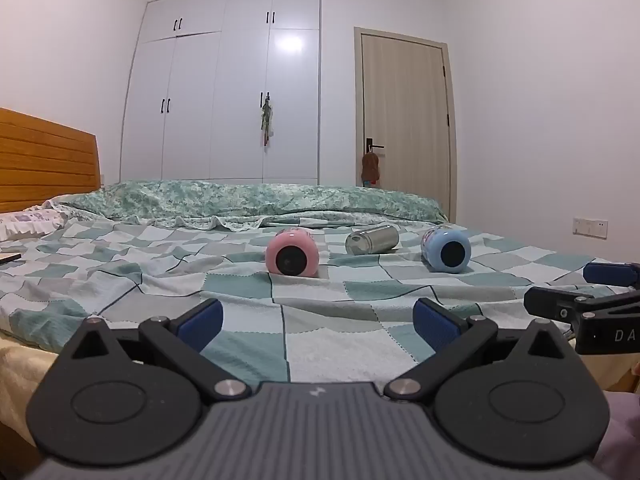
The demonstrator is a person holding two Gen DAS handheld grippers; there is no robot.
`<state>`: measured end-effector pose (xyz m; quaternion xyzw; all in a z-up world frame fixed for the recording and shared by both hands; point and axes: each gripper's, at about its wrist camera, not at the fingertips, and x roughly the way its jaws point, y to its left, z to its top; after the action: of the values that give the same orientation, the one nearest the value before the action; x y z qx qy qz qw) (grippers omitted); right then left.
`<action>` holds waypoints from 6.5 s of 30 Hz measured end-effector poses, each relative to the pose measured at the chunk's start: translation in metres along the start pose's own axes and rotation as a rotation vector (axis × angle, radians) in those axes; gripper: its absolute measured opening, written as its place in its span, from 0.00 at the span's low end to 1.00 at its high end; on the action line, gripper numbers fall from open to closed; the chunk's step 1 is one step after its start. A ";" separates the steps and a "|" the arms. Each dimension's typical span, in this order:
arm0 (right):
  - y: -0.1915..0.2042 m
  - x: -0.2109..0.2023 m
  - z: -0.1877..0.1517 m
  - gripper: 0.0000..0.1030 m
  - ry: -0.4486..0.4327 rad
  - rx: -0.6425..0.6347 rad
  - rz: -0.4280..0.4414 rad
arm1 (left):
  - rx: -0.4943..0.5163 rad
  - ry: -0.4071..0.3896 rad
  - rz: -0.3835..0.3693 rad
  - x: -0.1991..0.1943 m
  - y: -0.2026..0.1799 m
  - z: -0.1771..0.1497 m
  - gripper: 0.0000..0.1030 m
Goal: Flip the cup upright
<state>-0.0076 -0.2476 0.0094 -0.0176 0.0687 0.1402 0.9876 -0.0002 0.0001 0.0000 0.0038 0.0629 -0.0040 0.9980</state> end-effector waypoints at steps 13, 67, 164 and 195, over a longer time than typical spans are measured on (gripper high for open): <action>0.000 -0.001 0.000 1.00 -0.003 -0.008 -0.002 | -0.016 0.010 -0.003 0.000 0.002 0.000 1.00; 0.003 -0.002 0.000 1.00 -0.004 -0.022 -0.002 | -0.026 0.003 -0.009 0.001 0.002 -0.001 1.00; -0.023 0.250 0.131 1.00 0.363 -0.115 0.230 | -0.034 0.794 -0.001 0.255 0.034 0.134 0.81; -0.021 0.115 0.101 1.00 0.463 -0.065 0.157 | -0.102 0.582 0.000 0.130 0.045 0.105 1.00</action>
<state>0.1212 -0.2305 0.0934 -0.0758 0.2900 0.2107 0.9305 0.1418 0.0430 0.0878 -0.0454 0.3464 0.0003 0.9370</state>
